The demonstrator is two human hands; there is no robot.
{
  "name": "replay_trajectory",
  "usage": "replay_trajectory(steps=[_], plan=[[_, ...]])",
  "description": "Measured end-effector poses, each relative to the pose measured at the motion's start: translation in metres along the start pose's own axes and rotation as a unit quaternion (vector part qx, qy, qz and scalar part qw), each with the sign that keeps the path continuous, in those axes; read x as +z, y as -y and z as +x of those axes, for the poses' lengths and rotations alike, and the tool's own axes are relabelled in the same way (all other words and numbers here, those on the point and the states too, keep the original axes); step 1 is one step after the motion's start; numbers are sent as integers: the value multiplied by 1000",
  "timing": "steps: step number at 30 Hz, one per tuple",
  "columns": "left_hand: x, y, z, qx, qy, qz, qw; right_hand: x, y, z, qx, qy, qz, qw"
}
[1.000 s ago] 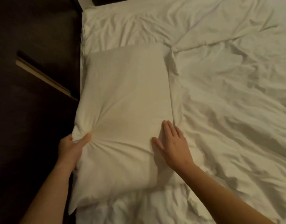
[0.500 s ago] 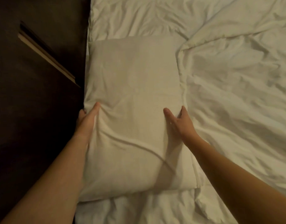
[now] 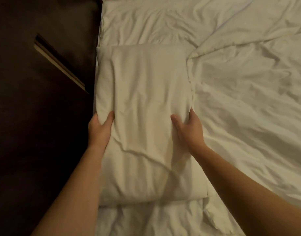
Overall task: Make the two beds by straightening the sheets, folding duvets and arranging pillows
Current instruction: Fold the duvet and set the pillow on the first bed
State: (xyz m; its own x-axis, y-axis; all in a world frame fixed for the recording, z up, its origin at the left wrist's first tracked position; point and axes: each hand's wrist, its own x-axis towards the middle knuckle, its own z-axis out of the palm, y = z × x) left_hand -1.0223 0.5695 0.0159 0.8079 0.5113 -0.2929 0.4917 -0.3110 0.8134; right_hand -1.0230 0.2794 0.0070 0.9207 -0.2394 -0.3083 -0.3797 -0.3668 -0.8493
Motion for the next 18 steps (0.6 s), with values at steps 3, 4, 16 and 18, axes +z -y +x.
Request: replay_trajectory(steps=[3,4,16,18], plan=[[-1,-20,-25,10,-10,-1,1000,-21,12,-17,-4,-22,14,1000],[-2,-28,-35,15,-10,-1,1000,-32,17,-23,-7,-28,20,999],[92,-156,-236,63,35,-55,996,-278,12,-87,-41,-100,2,994],[124,-174,-269,71,46,-58,995,-329,-2,-94,-41,-116,0,992]])
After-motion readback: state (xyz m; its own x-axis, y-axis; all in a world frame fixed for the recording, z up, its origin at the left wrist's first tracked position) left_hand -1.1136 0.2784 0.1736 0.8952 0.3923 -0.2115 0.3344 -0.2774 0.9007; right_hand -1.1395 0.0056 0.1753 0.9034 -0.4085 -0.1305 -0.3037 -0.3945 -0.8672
